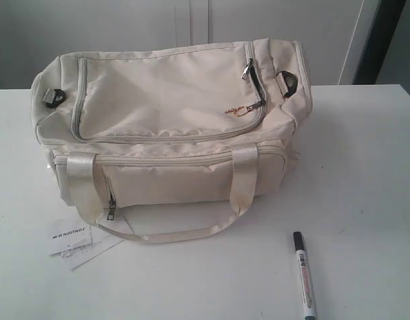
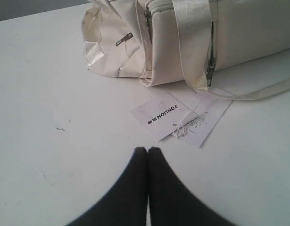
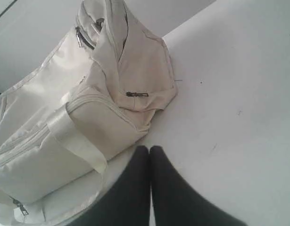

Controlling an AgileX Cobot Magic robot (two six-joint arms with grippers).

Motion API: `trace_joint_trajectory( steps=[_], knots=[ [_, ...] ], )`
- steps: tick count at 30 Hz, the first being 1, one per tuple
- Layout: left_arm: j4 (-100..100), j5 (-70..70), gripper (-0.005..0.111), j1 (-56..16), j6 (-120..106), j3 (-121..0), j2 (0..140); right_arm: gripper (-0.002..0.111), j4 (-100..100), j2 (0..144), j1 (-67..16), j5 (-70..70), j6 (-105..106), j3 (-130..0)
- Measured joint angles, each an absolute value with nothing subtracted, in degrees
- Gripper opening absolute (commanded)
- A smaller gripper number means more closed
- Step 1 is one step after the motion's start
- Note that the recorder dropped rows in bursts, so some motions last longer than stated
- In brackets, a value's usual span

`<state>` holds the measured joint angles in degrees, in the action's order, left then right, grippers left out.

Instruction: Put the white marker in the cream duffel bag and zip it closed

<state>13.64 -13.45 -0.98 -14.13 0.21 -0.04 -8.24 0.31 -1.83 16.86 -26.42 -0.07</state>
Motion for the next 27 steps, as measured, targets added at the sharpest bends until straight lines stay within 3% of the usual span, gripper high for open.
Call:
trace_joint_trajectory(
  steps=[6,13,20,27],
  knots=[
    [14.70,-12.22,0.000,-0.98,-14.00,0.21,-0.04,0.000,-7.84,0.31,-1.83,4.71,-22.75,-0.07],
    [34.18,-3.05,0.000,-0.98,-6.77,0.21,-0.04,0.000,-8.09,0.31,-1.83,-10.49,-20.45,-0.71],
    [42.18,0.70,0.000,-0.98,-1.28,0.21,-0.04,0.000,-8.09,6.36,-1.83,-12.11,-9.91,-11.81],
    [42.40,0.90,0.000,-0.98,0.00,0.21,-0.04,0.000,-8.09,21.39,-1.83,-7.58,-2.33,-25.61]
  ],
)
